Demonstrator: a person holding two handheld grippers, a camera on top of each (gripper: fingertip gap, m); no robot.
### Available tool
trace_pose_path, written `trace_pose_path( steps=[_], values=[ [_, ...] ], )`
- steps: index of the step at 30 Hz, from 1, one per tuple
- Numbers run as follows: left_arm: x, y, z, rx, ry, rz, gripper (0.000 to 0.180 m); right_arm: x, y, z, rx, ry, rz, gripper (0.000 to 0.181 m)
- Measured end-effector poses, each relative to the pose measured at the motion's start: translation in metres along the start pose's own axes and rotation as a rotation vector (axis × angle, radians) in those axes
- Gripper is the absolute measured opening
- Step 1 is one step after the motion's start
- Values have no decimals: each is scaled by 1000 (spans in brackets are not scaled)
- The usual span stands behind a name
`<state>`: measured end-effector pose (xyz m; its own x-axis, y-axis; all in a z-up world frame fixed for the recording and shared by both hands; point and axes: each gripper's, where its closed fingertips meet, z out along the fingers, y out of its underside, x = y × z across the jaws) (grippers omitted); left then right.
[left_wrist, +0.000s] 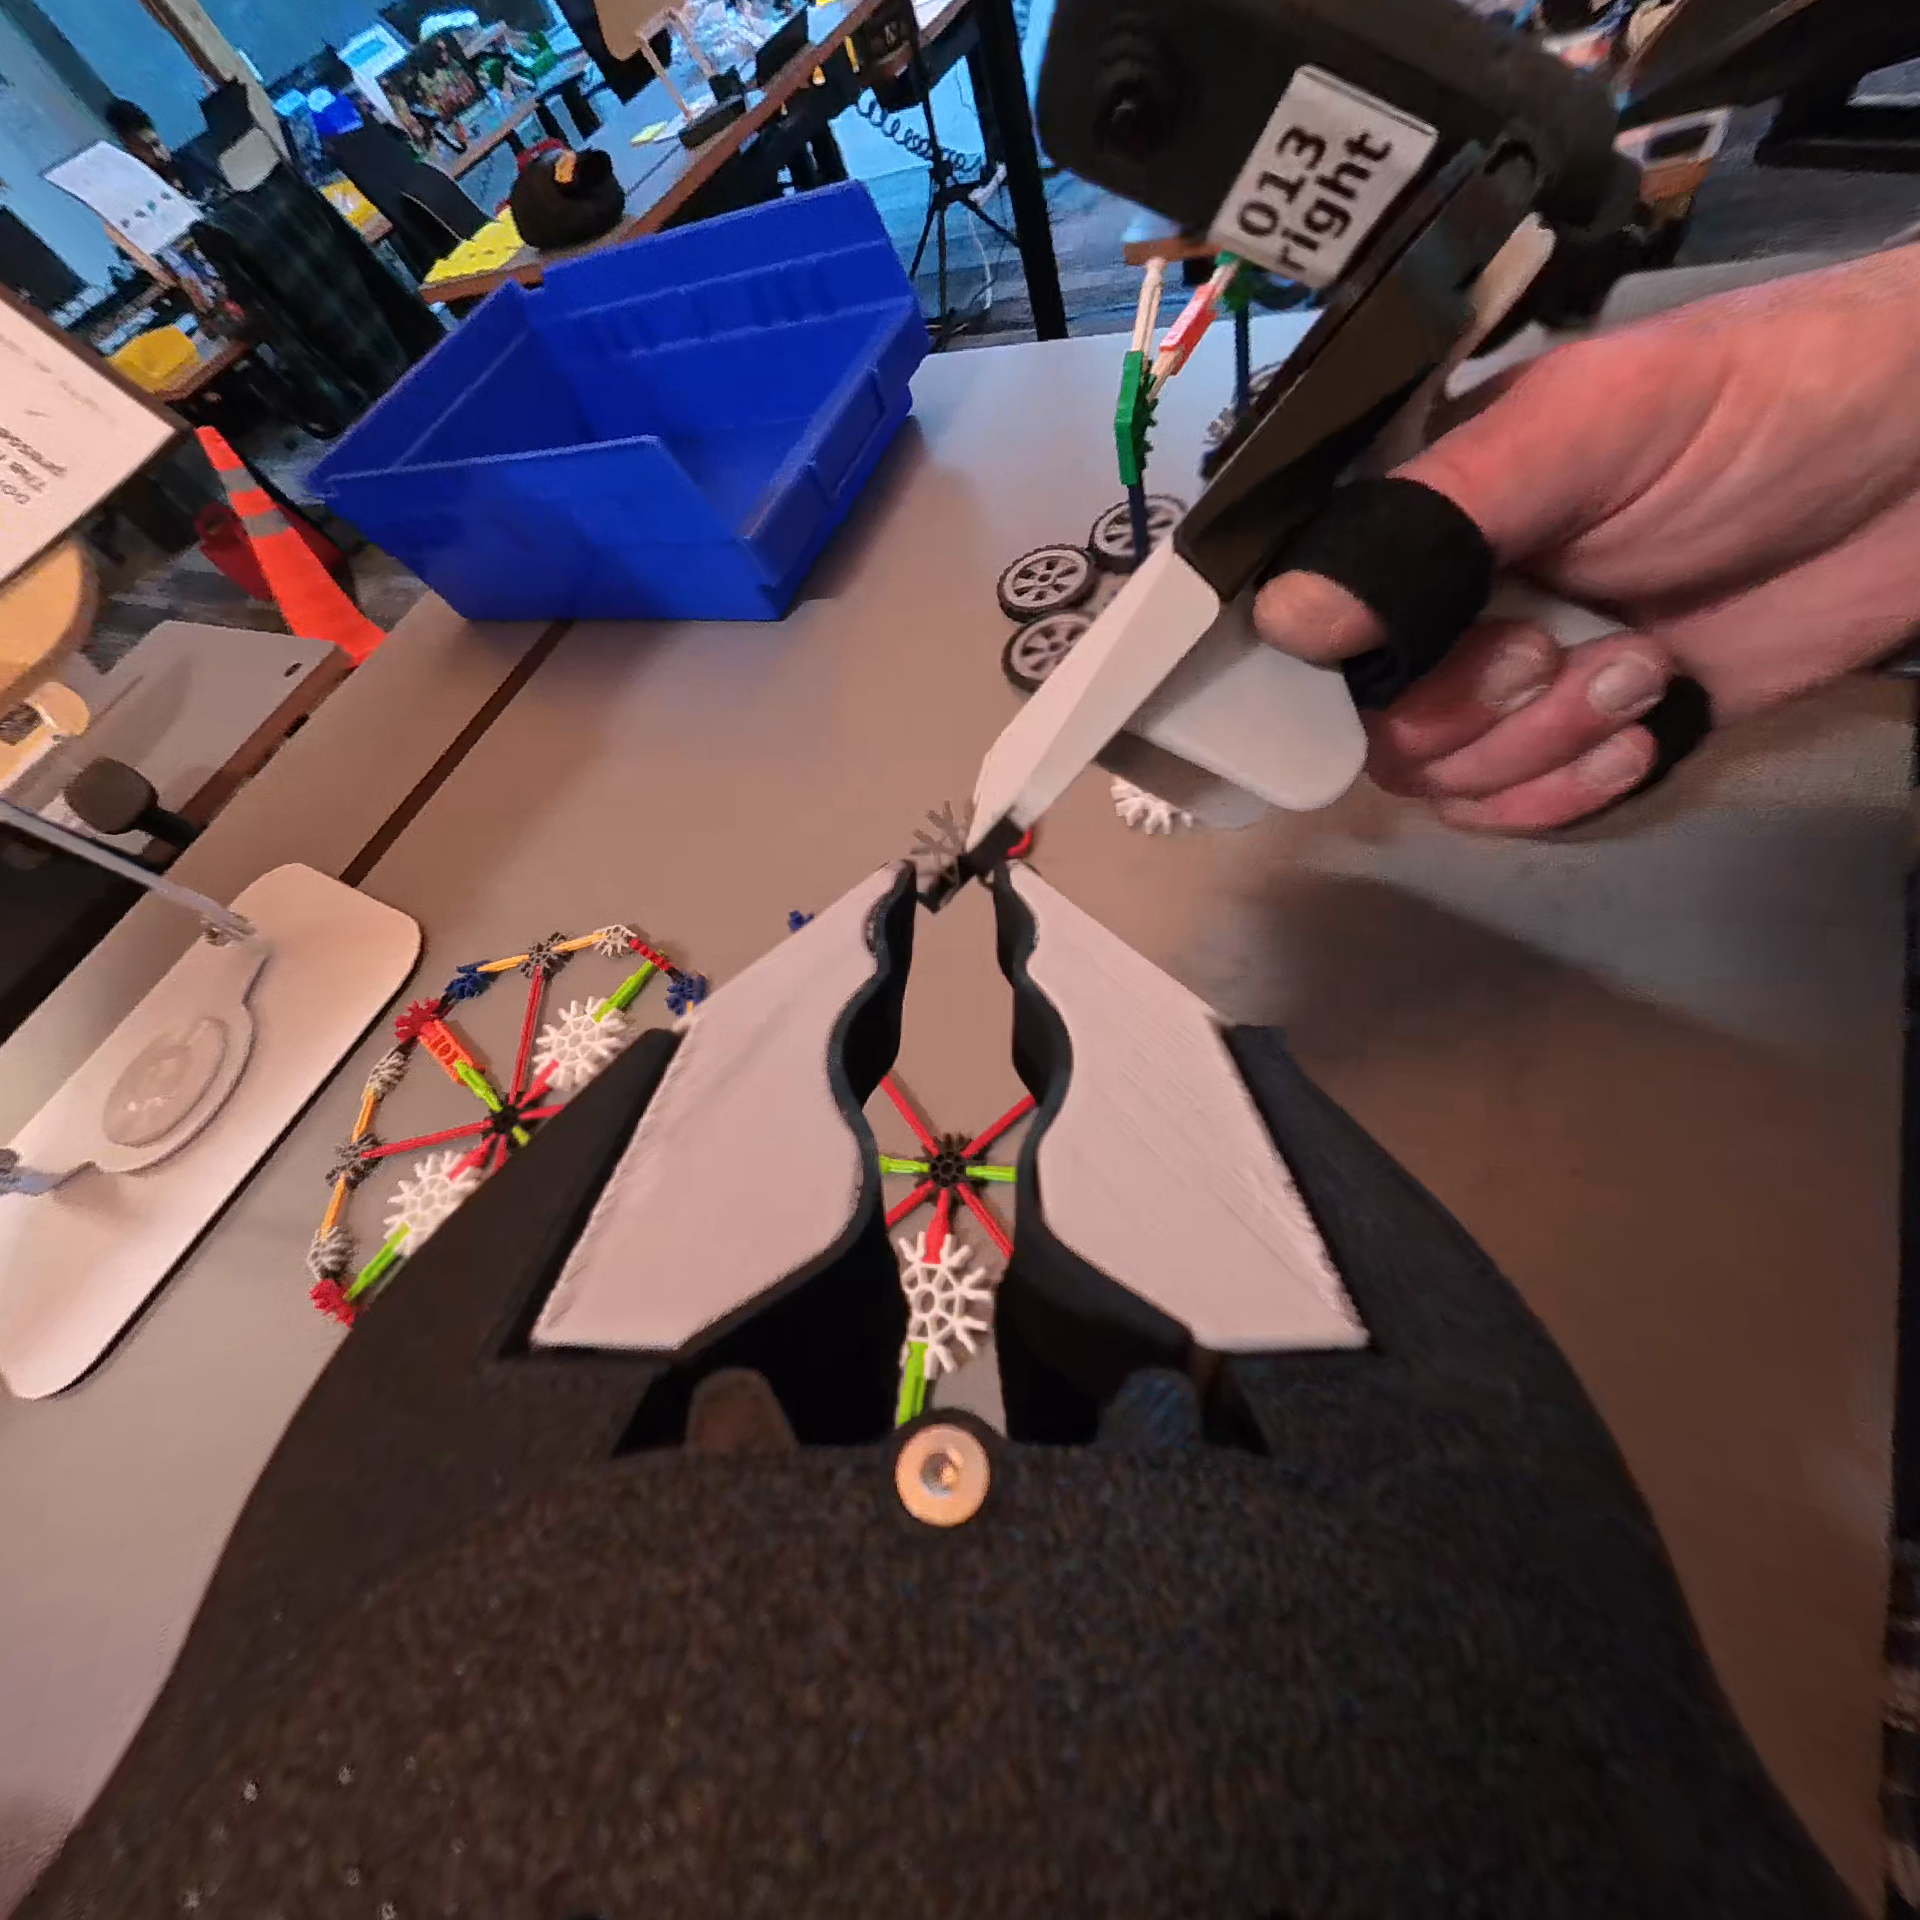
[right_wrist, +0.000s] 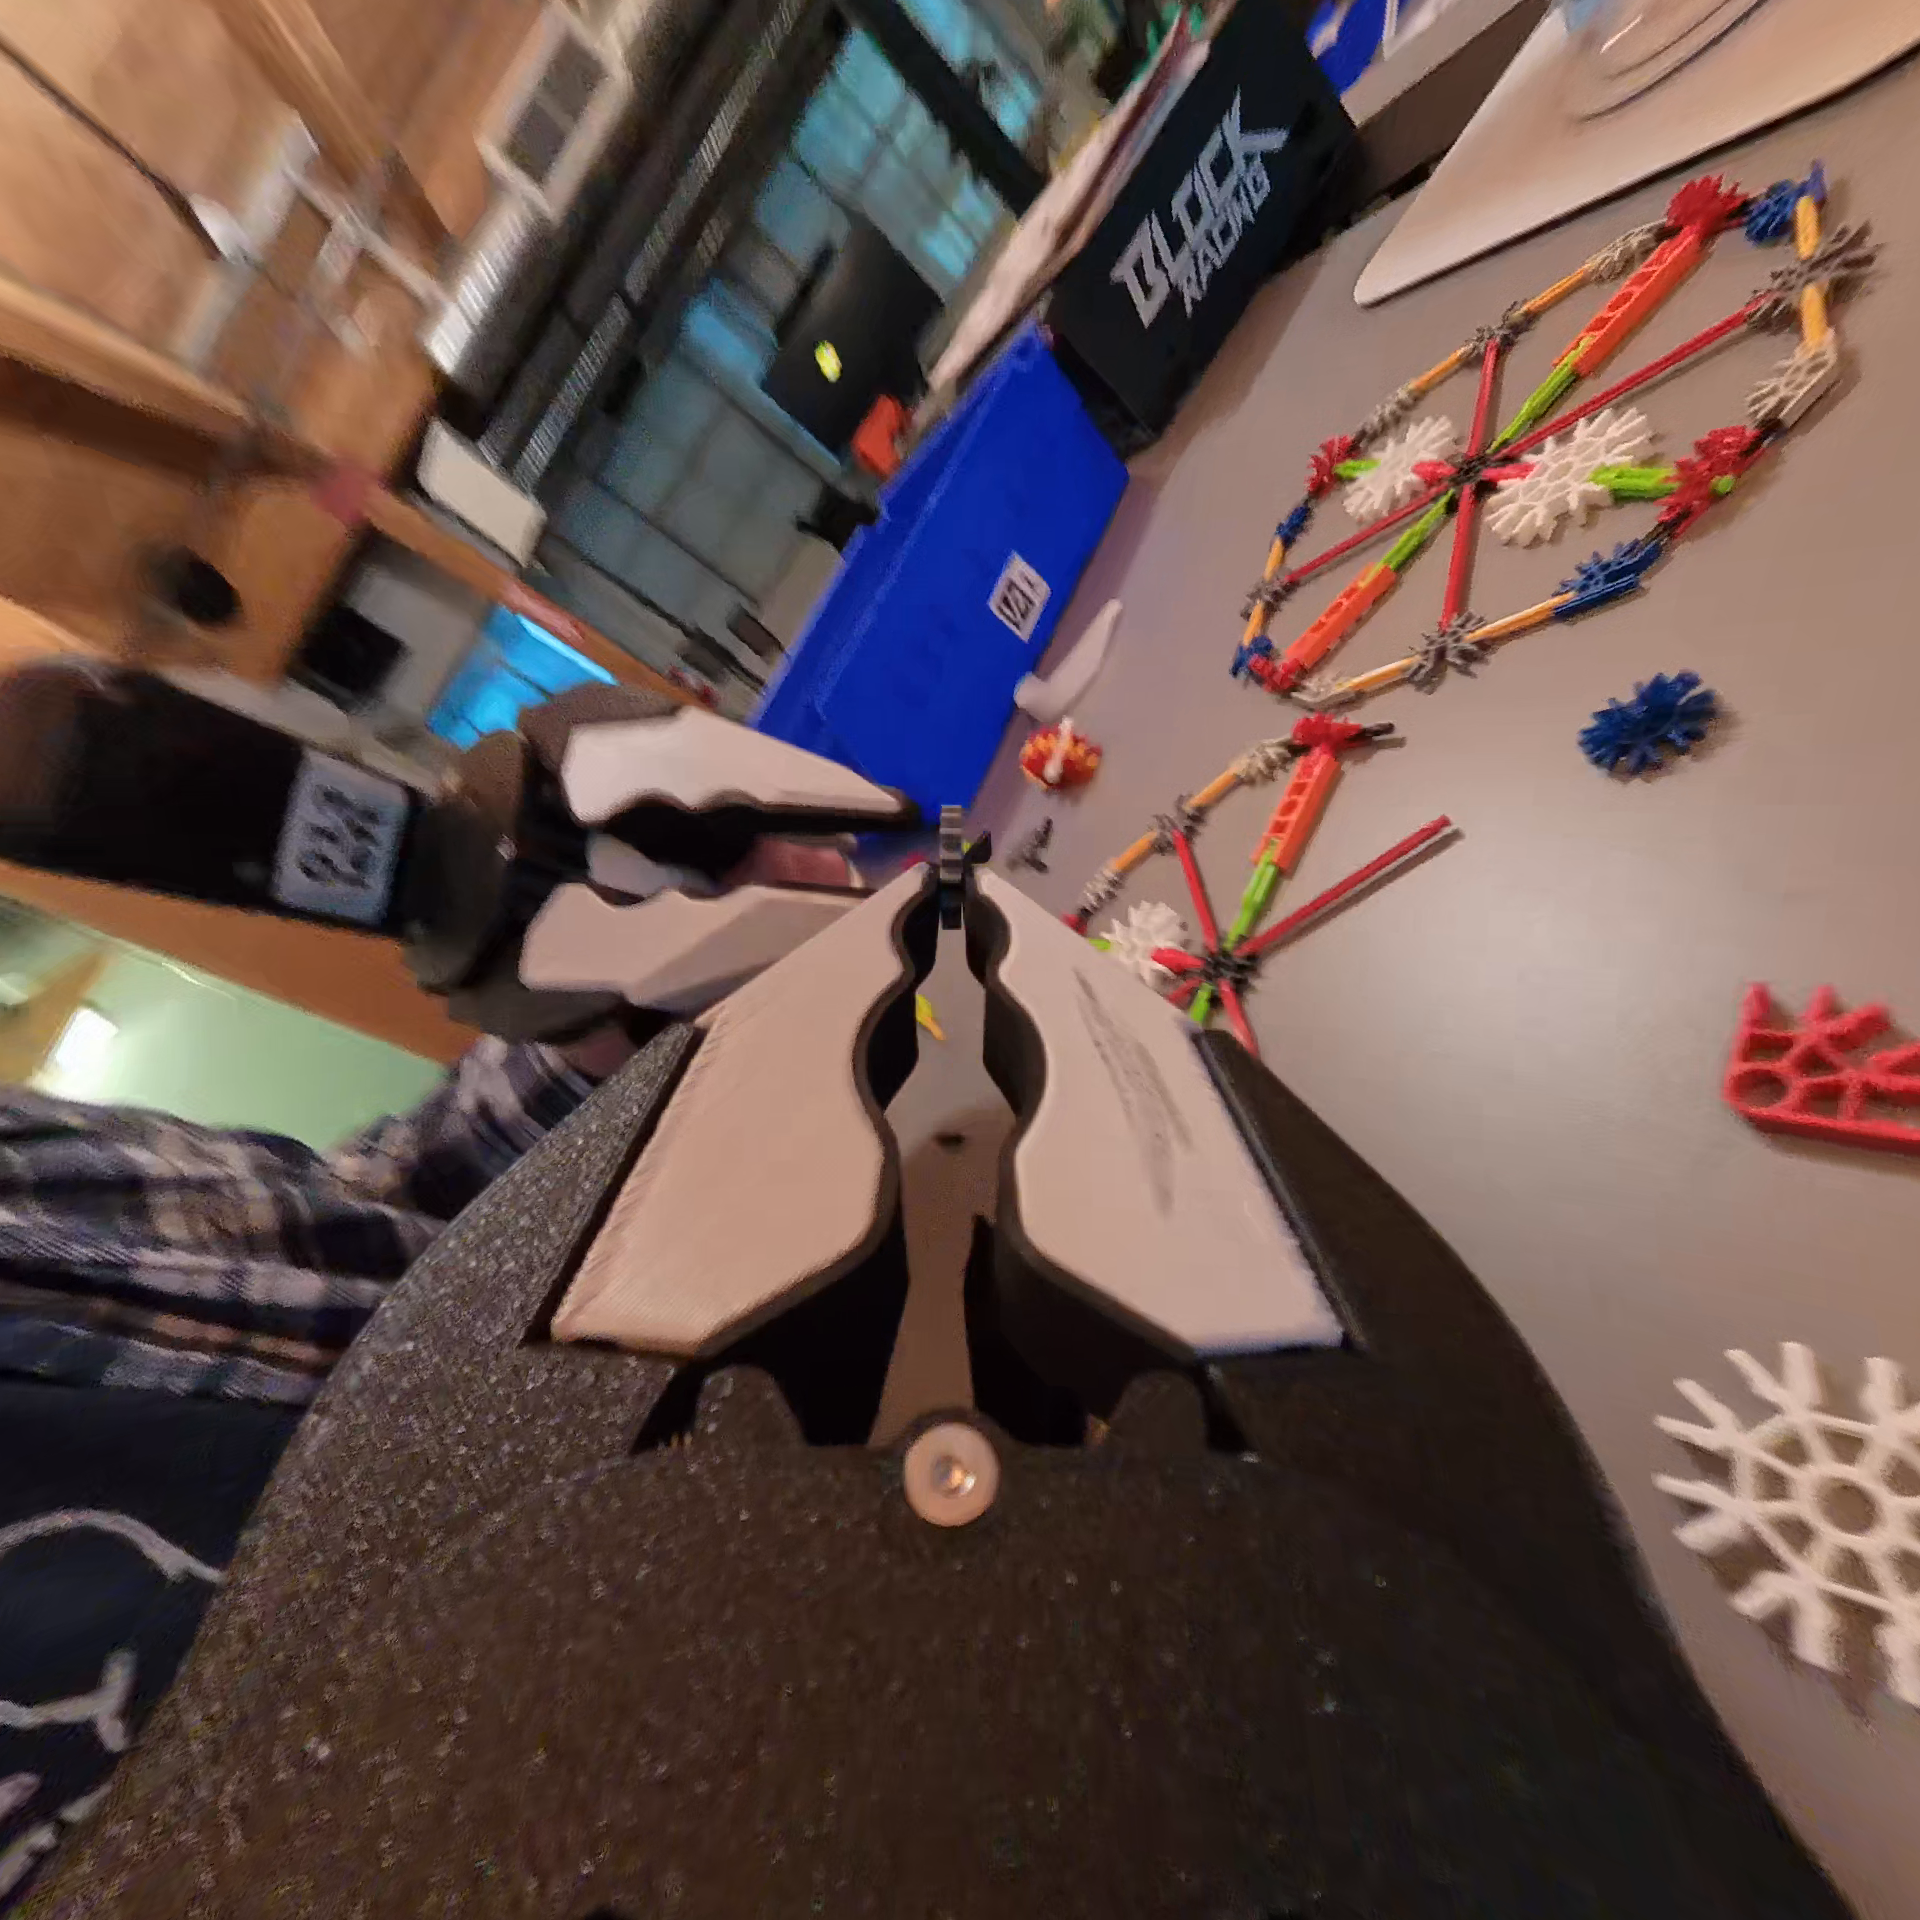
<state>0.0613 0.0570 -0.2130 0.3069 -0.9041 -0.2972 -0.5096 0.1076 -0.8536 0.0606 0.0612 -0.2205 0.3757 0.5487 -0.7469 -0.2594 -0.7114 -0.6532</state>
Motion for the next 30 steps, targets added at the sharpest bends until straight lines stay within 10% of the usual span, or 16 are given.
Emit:
trace_pose_path(
  steps=[13,30],
  values=[
    [45,28,-21,-170,289,-46,2,-10,61,3,-619,131,-813,2],
    [55,43,-27,-224,340,-134,2,-16,70,4,-722,76,-961,2]
  ],
)
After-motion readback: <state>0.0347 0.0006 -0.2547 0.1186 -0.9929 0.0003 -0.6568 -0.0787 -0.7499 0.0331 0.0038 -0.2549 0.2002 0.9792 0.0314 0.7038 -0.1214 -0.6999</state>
